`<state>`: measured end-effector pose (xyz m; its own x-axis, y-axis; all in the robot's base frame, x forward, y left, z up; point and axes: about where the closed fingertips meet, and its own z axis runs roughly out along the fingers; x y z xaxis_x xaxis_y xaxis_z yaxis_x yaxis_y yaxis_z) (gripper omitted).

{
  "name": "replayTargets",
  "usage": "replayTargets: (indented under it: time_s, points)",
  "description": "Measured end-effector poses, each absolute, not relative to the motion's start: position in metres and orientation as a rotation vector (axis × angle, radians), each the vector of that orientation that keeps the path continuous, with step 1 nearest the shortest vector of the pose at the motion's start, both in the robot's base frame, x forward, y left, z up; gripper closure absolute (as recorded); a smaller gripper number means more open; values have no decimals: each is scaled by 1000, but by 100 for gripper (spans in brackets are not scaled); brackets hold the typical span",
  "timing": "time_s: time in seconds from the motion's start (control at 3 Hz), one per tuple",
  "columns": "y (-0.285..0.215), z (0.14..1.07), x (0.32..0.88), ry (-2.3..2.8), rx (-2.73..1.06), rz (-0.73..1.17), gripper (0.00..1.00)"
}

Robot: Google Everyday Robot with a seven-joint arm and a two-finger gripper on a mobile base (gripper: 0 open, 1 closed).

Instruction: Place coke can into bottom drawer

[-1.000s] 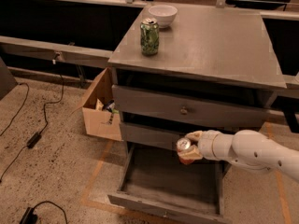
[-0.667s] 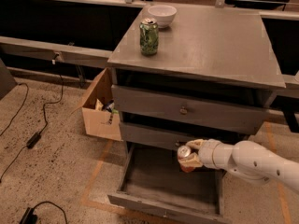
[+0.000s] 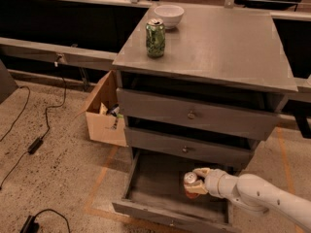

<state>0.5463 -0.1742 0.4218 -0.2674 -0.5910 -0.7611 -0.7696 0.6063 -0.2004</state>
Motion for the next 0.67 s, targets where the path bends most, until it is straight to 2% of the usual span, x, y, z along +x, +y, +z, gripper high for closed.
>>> replayTargets:
  time_s: [0.67]
  points:
    - [-167,344,561,1979,-1052,314,100]
